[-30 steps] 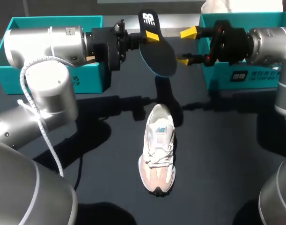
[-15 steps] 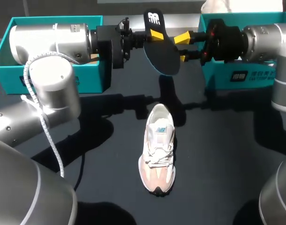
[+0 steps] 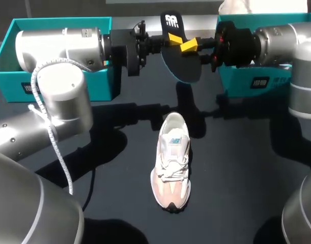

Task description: Take the shoe out of the shoebox, open the shoe tongue, remove and reinsert the insole, then place the shoe into the shoebox

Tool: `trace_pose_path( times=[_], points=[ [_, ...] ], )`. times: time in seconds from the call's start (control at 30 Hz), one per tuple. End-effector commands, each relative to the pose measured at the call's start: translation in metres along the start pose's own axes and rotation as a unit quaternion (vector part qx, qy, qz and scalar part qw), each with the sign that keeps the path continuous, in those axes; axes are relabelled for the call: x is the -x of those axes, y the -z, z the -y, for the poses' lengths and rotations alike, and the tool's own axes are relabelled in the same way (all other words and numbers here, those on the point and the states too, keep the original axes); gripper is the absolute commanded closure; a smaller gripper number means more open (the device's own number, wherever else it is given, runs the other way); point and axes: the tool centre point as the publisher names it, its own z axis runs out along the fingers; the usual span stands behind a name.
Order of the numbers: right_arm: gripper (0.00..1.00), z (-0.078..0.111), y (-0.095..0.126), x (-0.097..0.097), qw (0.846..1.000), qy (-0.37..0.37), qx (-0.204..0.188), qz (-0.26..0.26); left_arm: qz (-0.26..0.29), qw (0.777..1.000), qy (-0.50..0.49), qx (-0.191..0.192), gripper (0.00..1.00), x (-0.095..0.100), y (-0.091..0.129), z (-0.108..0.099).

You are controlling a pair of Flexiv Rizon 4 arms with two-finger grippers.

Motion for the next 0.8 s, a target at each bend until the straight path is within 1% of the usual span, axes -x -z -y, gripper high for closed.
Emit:
trace_pose_path(
  times=[0.03, 0.23, 0.33, 0.37, 0.67, 0.7, 0.73, 0.77, 0.8],
  points=[
    [0.7, -0.0009, 0.0007, 0.0021, 1.0, -0.001, -0.001, 0.002, 0.002, 1.0, -0.002, 0.001, 1.0, -0.0004, -0.0027, -0.0011],
    [0.8, -0.0005, 0.001, 0.0023, 1.0, -0.003, 0.005, 0.0, 0.003, 1.0, -0.003, 0.005, 1.0, -0.0011, -0.0038, -0.0018],
    [0.92, -0.0004, -0.0001, 0.0026, 1.0, -0.002, 0.006, -0.001, 0.003, 1.0, -0.006, 0.014, 1.0, -0.002, -0.0041, -0.0039],
    [1.0, -0.0002, -0.0005, 0.0028, 1.0, -0.002, 0.007, -0.001, 0.003, 1.0, -0.006, 0.017, 1.0, -0.0023, -0.0039, -0.0045],
    [1.0, 0.0003, -0.0018, 0.0043, 1.0, 0.003, 0.012, -0.003, 0.013, 1.0, 0.002, 0.022, 1.0, -0.0018, -0.0036, -0.004],
    [1.0, 0.0003, -0.0018, 0.0043, 1.0, 0.003, 0.013, -0.003, 0.014, 1.0, 0.003, 0.022, 0.82, -0.0015, -0.0036, -0.0037],
    [1.0, 0.0002, -0.0018, 0.0044, 1.0, 0.007, 0.015, -0.003, 0.013, 1.0, 0.004, 0.024, 0.24, -0.0012, -0.0035, -0.0034],
    [1.0, -0.0002, -0.0017, 0.0043, 1.0, 0.009, 0.016, -0.004, 0.014, 1.0, 0.005, 0.025, 0.0, -0.0007, -0.0033, -0.0032],
    [1.0, -0.0006, -0.0016, 0.0041, 1.0, 0.012, 0.019, -0.004, 0.018, 0.999, 0.011, 0.026, 0.0, 0.0005, -0.0024, -0.0027]
  ],
)
